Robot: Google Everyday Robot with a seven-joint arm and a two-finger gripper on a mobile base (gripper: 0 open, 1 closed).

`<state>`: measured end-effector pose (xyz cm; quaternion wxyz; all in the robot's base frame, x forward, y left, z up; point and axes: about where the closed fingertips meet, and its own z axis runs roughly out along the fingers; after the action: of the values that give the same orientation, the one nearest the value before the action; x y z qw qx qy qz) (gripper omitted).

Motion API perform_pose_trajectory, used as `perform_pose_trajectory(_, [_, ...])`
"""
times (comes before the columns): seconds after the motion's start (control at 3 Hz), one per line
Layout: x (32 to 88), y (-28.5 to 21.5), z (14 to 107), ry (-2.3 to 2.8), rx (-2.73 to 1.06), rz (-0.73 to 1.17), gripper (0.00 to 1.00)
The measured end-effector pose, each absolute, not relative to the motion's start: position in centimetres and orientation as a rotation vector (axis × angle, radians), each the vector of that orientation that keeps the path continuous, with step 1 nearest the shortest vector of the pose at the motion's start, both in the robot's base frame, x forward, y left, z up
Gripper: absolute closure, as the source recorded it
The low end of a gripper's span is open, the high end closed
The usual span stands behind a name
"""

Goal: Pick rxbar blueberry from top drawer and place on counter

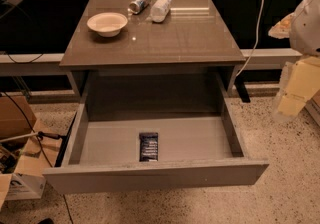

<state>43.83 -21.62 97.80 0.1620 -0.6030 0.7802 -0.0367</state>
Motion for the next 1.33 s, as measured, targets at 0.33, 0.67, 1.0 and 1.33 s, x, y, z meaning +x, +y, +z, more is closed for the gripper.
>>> perform_pose_trajectory(0.33, [43.8, -21.6, 97.8, 2.227, -1.721, -0.105, 0.00])
perform_pose_trajectory(0.67, [44.4, -21.1, 97.3, 2.264, -1.618, -0.035, 0.00])
perform_pose_trajectory(1.0, [46.2, -20.0, 95.5, 2.363, -1.458, 0.063, 0.00])
perform_pose_trajectory(1.33, [46.4, -19.8, 95.3, 2.411, -1.374, 0.086, 0.00])
